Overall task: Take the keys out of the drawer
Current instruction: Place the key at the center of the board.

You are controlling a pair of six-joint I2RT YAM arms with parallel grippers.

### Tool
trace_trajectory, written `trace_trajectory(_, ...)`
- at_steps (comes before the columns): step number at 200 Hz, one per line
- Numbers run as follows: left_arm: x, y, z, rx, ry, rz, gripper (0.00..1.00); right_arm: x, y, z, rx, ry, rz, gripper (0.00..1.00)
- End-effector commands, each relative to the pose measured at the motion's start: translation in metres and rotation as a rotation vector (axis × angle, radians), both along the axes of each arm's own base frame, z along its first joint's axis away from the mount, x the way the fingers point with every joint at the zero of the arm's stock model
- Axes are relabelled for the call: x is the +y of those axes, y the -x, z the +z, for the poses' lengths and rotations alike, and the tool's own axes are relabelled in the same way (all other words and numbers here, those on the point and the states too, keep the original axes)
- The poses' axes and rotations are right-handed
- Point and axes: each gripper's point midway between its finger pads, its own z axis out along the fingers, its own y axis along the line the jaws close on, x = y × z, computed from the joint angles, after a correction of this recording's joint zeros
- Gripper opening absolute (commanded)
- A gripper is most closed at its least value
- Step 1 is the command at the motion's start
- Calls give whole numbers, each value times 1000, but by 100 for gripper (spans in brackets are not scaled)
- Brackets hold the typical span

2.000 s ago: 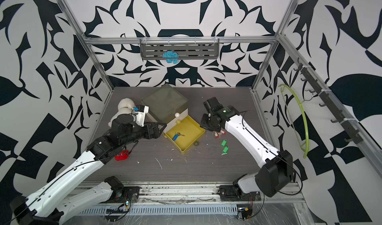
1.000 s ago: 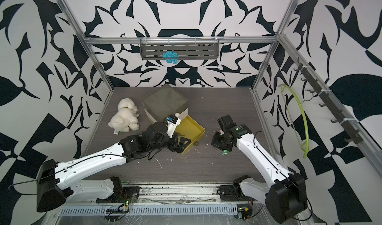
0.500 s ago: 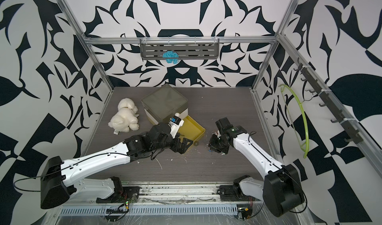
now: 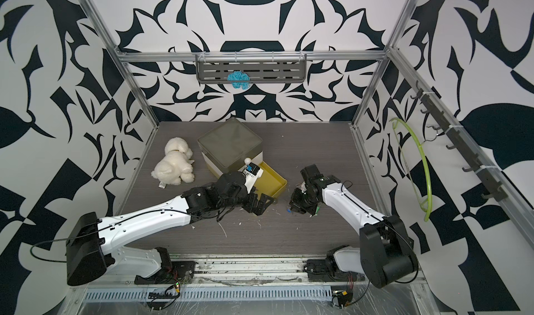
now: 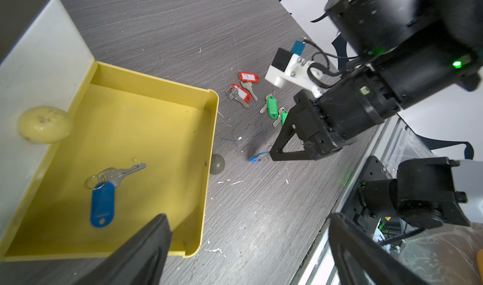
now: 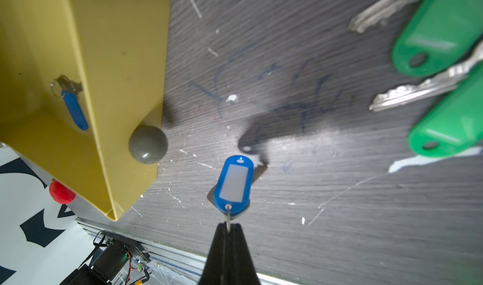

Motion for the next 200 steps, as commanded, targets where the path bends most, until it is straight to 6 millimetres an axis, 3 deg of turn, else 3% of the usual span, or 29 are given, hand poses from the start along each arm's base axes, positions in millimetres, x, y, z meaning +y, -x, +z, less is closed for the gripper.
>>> trace_trajectory(1, -10, -1, 14, -25, 30, -26, 99, 1, -7, 1, -13, -31, 6, 0)
trace_trajectory(117, 4, -4, 21, -53, 28, 26, 99, -10, -46, -4, -23, -21, -1, 0)
trace_trajectory(157, 13, -3, 19, -53, 16, 47, 99, -11, -54, -9, -15, -11, 3, 0)
trace_trajectory(162, 17, -2, 30, -67, 42, 50, 99, -12, -54, -10, -14, -9, 2, 0)
trace_trajectory(200, 26, 1, 30, -70, 41, 61, 99, -15, -56, -15, -7, 6, -6, 0)
